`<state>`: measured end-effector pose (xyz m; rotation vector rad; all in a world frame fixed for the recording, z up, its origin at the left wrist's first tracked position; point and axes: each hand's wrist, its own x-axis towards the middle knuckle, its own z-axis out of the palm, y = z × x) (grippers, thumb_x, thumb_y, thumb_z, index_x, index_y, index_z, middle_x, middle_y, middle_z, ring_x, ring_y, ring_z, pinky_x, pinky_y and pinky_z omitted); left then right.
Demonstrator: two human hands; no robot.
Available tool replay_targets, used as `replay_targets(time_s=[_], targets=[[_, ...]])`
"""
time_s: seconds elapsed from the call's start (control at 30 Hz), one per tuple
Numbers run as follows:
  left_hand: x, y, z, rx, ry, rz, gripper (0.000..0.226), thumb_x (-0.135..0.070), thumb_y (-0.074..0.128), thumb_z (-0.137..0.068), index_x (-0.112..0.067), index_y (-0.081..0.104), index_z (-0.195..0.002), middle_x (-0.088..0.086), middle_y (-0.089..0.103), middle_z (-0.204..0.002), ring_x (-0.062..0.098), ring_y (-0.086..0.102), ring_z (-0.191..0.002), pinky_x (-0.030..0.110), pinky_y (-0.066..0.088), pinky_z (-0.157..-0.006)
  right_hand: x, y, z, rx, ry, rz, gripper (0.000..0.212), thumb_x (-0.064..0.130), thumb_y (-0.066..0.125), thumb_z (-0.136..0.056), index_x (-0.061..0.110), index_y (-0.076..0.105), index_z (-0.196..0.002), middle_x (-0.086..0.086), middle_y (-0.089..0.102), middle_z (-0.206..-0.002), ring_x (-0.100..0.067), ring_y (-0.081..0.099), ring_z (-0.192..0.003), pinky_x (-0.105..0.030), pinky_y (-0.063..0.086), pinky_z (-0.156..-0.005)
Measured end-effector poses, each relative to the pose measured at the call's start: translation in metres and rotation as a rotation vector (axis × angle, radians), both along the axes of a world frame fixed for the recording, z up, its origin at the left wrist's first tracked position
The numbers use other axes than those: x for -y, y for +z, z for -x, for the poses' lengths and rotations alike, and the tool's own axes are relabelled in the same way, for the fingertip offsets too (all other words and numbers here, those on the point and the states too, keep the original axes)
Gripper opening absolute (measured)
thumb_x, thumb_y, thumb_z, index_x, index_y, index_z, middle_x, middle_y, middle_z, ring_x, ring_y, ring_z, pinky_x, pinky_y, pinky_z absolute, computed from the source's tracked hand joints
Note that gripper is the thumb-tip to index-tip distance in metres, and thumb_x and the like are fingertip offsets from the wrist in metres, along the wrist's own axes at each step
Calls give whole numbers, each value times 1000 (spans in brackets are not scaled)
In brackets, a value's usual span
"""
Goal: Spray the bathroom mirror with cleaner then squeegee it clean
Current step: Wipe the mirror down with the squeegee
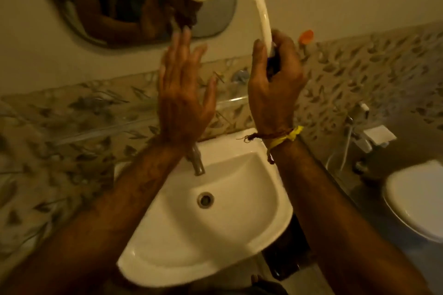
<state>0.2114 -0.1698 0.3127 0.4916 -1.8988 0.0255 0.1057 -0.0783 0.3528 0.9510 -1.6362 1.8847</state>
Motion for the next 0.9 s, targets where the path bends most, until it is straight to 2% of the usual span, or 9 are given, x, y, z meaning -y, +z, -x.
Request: replay_targets(time_s=[0.2, 0.37, 0.43, 0.5, 0.57, 0.63, 0.67, 0.8, 0.9], targets=[[79, 97, -57, -148, 300, 166, 57, -30, 61, -98, -4, 48, -147, 30, 35, -157, 49, 29, -148, 57, 22, -124, 55, 74, -50, -111, 121, 130, 20, 10, 62, -92, -2, 70, -106, -6, 68, -86, -9, 59, -73, -12, 44, -64], [136, 167, -96, -232, 410, 239, 55, -28, 56, -100, -5, 46, -148, 28, 32, -159, 48, 25, -150, 53, 20, -126, 89, 122, -69, -203, 235, 84, 25, 12, 61, -90, 2, 69, -111, -9, 67, -86, -19, 61, -73, -33, 52, -64], [157, 193, -111, -246, 441, 268, 54, -26, 55, -100, -3, 46, -148, 27, 30, -160, 46, 24, -151, 52, 21, -126, 103, 135, -68, -252, 255, 79, 24, 13, 61, -91, 4, 69, -112, -9, 66, -86, -20, 61, -76, -35, 51, -66], [178, 216, -123, -231, 464, 304, 55, -27, 53, -100, -3, 45, -148, 25, 30, -162, 44, 23, -152, 51, 20, -126, 117, 150, -65, -301, 243, 89, 24, 15, 59, -93, 5, 68, -113, -9, 65, -88, -20, 60, -79, -27, 48, -68], [196, 239, -132, -193, 485, 349, 56, -29, 51, -100, -3, 43, -150, 23, 29, -163, 41, 22, -153, 49, 18, -127, 132, 171, -65, -349, 240, 98, 26, 16, 56, -96, 5, 66, -117, -9, 65, -93, -14, 57, -82, -8, 40, -68], [214, 261, -136, -140, 499, 364, 57, -29, 47, -102, -4, 39, -153, 20, 26, -165, 37, 19, -155, 47, 14, -128, 148, 198, -67, -415, 254, 89, 27, 18, 54, -97, 6, 63, -120, -9, 65, -99, -11, 57, -86, -2, 39, -70], [222, 273, -138, -122, 502, 357, 58, -28, 46, -102, -5, 37, -154, 19, 24, -166, 36, 17, -156, 46, 12, -128, 157, 212, -68, -448, 261, 89, 28, 19, 53, -98, 6, 62, -121, -9, 66, -101, -12, 58, -88, -5, 42, -72], [247, 315, -128, -124, 450, 329, 57, -28, 41, -106, -4, 31, -157, 17, 22, -167, 34, 14, -156, 43, 12, -129, 190, 265, -70, -537, 245, 135, 30, 21, 48, -99, 5, 60, -121, -10, 66, -102, -22, 63, -86, -37, 55, -74], [261, 324, -114, -168, 409, 344, 57, -29, 39, -107, -3, 31, -157, 17, 23, -166, 33, 15, -157, 45, 9, -129, 215, 290, -66, -572, 174, 162, 36, 23, 47, -100, 9, 54, -133, -10, 66, -109, -24, 64, -89, -40, 54, -75]])
